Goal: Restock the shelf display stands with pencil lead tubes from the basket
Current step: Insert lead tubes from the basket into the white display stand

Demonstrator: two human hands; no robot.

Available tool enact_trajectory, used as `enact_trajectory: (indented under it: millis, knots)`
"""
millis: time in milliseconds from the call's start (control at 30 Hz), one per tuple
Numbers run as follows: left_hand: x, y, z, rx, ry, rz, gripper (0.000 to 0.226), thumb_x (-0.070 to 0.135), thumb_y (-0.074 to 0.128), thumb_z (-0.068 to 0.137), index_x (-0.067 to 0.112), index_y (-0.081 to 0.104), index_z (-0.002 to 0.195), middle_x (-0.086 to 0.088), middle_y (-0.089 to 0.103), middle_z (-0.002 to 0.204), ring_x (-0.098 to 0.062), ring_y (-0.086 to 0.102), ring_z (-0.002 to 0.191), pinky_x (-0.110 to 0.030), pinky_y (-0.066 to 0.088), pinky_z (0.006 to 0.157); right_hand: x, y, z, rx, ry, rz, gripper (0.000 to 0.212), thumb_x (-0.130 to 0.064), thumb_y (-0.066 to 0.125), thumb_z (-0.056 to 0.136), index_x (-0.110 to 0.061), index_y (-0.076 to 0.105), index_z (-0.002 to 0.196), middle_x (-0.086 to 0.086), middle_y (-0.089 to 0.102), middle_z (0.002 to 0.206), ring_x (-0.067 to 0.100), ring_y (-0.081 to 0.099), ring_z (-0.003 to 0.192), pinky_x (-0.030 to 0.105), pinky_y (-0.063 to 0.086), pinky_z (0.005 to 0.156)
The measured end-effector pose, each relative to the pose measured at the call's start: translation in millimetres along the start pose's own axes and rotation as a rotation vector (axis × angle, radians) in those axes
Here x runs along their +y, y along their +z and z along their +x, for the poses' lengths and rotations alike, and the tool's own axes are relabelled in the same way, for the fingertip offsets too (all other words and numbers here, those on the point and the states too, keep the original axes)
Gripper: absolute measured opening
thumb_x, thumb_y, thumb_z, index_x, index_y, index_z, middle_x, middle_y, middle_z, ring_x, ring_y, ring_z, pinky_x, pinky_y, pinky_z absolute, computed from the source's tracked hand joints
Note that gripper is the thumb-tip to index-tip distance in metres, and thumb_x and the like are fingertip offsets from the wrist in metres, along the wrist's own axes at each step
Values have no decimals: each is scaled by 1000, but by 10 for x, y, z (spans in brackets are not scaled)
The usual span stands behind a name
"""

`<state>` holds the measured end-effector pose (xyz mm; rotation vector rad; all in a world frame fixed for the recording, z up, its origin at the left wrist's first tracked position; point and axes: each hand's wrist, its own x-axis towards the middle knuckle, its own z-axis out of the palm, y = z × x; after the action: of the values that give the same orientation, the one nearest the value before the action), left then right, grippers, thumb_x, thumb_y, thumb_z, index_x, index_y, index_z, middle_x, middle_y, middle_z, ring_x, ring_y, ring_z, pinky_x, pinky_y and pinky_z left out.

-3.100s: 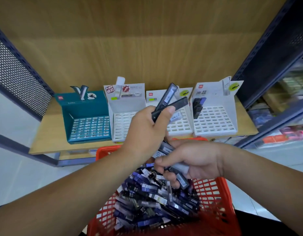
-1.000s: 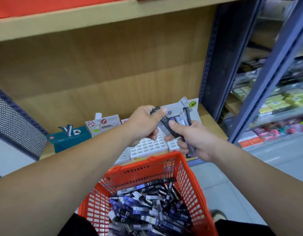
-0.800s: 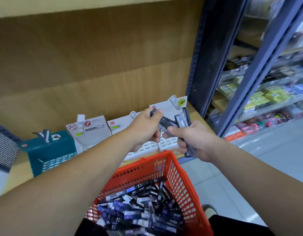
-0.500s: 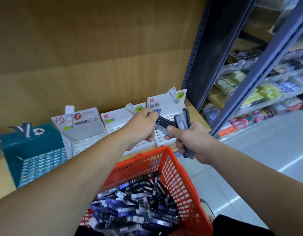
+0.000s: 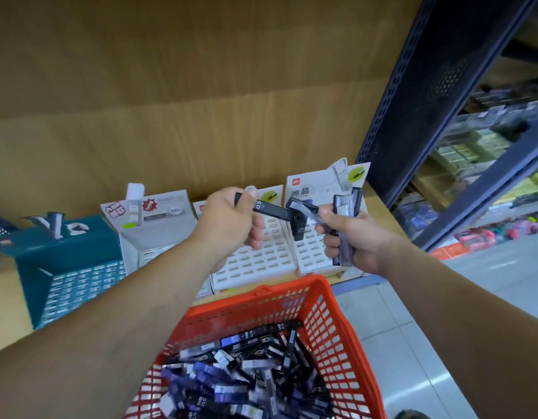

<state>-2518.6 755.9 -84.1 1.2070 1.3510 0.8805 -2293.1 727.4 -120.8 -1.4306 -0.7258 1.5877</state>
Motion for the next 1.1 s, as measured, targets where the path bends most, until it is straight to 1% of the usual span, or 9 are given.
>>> enact_trajectory:
  millis: [200,367,600,700,800,867,933,1000,1100]
  knots:
    - [-137,208,209,-133,87,358,24,22,69,99,-1,66,92,-17,70,69,-25,67,54,-36,59,51,256,-557,339,164,-22,-252,14,-24,66,101,-12,60,97,10,63,77,17,39,50,32,36,50]
    - [-332,546,417,-270,59,597,16,6,52,105,-3,63,100,-29,70,88,-24,69,66,-44,63,64,469,-708,497,196,-69,-321,15,-22,63,102,-14,59,91,11,64,75,18,38,47,31,37,47]
    - [-562,674,492,-258,143,744,17,12,53,103,13,65,93,-10,71,77,-22,71,66,-41,63,65,548,-852,542,208,-44,-290,17,-31,67,97,-15,64,103,-1,68,67,21,42,51,38,35,55]
    - [-499,695,544,-290,264,983,16,14,54,102,15,64,90,3,64,72,-14,60,63,-29,45,54,545,-876,536,186,-41,-277,19,-31,68,97,-15,64,105,-2,69,66,19,44,50,38,36,55]
    - [-450,780,571,-273,324,1133,15,17,53,100,12,67,94,-5,66,80,-22,60,72,-30,40,56,502,-864,489,148,-49,-277,20,-29,69,97,-12,62,104,4,69,72,18,44,50,33,39,52]
    - [-476,857,568,-257,282,1139,16,17,54,98,11,65,89,-9,65,81,-29,61,75,-32,42,57,455,-860,436,131,-50,-295,18,-28,68,99,-11,62,100,9,67,76,19,43,50,24,37,42]
    - [-508,923,563,-234,224,1039,17,18,56,99,11,62,84,-10,65,77,-32,64,73,-34,48,56,426,-885,408,122,-45,-311,20,-30,68,99,-11,63,94,7,65,72,19,44,50,23,33,39]
    - [-536,947,547,-193,156,783,24,25,59,101,9,64,85,-12,70,73,-32,71,71,-44,60,64,397,-899,398,105,-44,-319,24,-33,69,98,-11,63,90,6,64,69,20,45,52,27,33,42]
    - [-540,955,473,-138,94,577,43,37,52,106,1,67,88,-16,74,76,-21,75,63,-45,64,69,347,-885,383,62,-70,-300,19,-32,68,98,-14,64,92,7,66,74,21,46,55,33,37,50]
